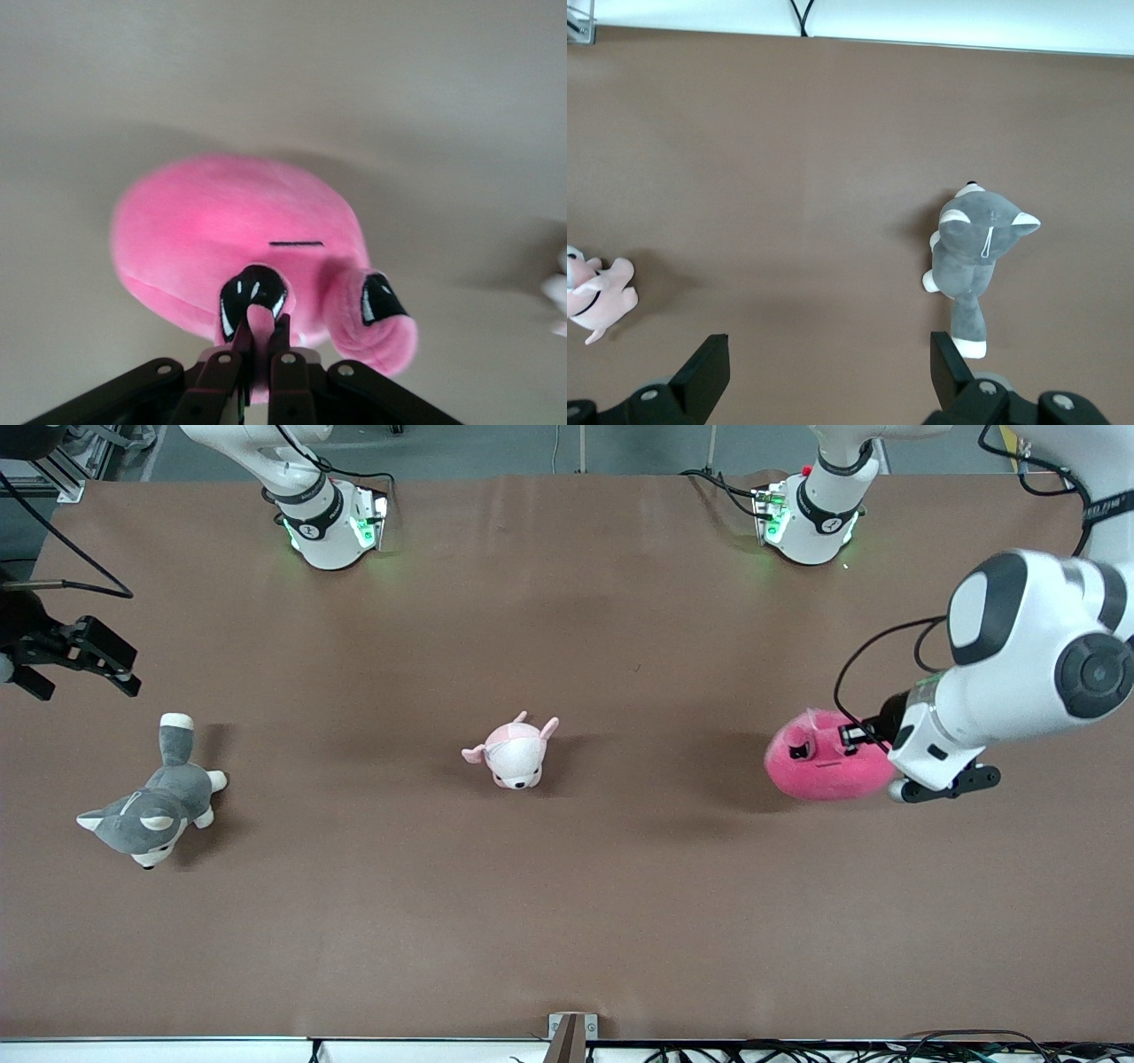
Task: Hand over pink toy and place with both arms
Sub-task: 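Close the left gripper on the pink plush toy's ears, then lift the pink toy with the left gripper toward the table middle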
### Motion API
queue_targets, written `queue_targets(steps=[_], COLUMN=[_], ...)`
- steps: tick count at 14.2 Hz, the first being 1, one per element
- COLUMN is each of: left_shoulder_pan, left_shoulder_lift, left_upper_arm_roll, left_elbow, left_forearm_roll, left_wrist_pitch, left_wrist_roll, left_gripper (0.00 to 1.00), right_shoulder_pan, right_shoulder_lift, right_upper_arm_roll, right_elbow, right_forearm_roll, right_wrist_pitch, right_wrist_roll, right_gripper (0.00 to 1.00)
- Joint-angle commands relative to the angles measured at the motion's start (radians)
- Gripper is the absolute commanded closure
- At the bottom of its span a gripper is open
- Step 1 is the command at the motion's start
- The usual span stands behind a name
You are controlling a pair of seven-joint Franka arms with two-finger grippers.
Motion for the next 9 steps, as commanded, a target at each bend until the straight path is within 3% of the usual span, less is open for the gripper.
queue_targets(steps=[1,5,9], left_shoulder_pan=[-0.005,-0.029,-0.168], left_shoulder_lift=[0.007,0.026,0.026], left_upper_arm_roll=[-0.084,-0.24,-0.284], left_elbow=[0.165,0.273,0.293], left_forearm_roll=[-0.084,-0.164,-0.165], left_wrist_pitch=[-0.079,-0.038,0.167], left_wrist_roll=[-0.156,-0.403,-0.576], left_gripper=[1.0,1.0,1.0], right_shoulder_pan=[-0.007,-0.006,0.005], right_shoulder_lift=[-0.01,-0.01,-0.009], right_upper_arm_roll=[-0.007,-0.008,-0.004], right_elbow=[-0.001,0.015,0.016], right_forearm_roll=[-0.003,-0.003,0.026], right_wrist_pitch=[-0.062,-0.153,-0.19], right_wrist_roll=[-0.006,-0.043,-0.069], right_gripper=[0.0,0.0,0.0])
